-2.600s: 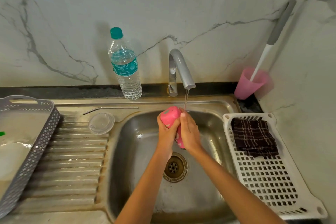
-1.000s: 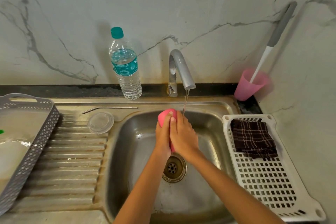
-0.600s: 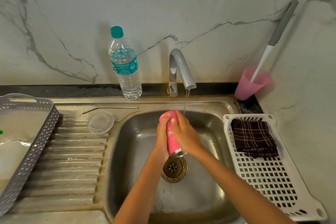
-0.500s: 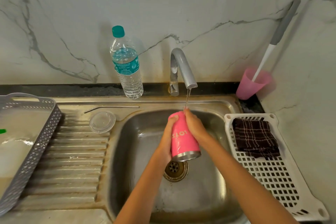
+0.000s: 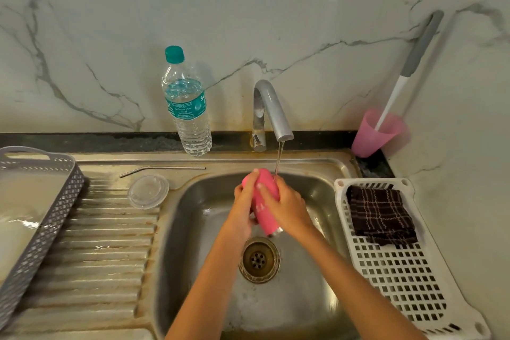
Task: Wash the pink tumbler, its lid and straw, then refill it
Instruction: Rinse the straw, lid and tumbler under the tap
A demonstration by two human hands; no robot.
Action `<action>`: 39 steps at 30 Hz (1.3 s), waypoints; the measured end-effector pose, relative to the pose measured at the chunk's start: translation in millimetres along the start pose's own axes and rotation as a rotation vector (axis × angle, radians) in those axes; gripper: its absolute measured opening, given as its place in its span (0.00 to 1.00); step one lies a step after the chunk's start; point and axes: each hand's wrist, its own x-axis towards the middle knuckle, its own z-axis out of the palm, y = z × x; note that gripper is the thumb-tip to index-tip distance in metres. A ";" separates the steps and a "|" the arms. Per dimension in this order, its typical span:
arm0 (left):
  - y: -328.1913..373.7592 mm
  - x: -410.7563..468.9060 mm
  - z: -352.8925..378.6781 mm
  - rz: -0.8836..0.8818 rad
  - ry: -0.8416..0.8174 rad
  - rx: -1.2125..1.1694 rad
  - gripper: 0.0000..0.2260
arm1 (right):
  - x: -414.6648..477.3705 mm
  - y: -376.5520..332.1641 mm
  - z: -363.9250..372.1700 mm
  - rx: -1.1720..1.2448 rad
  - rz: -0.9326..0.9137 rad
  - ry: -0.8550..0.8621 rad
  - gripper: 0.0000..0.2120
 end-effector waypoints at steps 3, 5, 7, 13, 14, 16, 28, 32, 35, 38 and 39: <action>4.8 -1.9 -3.0 -0.016 0.000 0.029 0.37 | -9.5 2.1 6.8 -0.110 -0.167 0.048 0.30; 2.7 -1.1 -5.8 0.027 0.002 -0.007 0.33 | -12.0 -0.8 7.4 -0.068 -0.166 0.010 0.28; 1.4 -3.3 -8.8 0.042 -0.071 -0.042 0.30 | -5.1 -3.5 4.5 0.083 -0.021 -0.031 0.22; -4.3 -14.2 11.8 0.095 0.019 -0.064 0.24 | 18.1 -9.1 -6.0 0.233 0.304 -0.053 0.25; -3.8 -12.7 13.8 0.112 0.044 -0.104 0.25 | 13.6 -11.0 -1.3 0.118 0.199 0.026 0.25; -1.9 -8.7 14.2 0.138 0.098 -0.162 0.27 | -0.5 -14.6 8.7 -0.055 -0.033 0.155 0.23; 0.7 -7.7 18.0 0.194 0.197 -0.255 0.19 | -15.2 -8.4 11.5 -0.136 -0.125 0.230 0.26; -8.5 -13.1 13.4 0.156 0.085 -0.158 0.22 | 13.1 13.3 1.8 0.154 0.303 -0.029 0.30; -10.3 -13.4 14.2 0.146 0.089 -0.158 0.22 | 29.8 18.3 -4.3 0.351 0.488 -0.177 0.26; -9.3 -9.1 12.9 0.171 0.181 -0.243 0.22 | 8.0 7.8 10.3 -0.008 0.172 0.050 0.23; -9.1 -7.4 10.9 0.171 0.200 -0.272 0.23 | -5.3 2.2 15.1 -0.095 0.045 0.126 0.22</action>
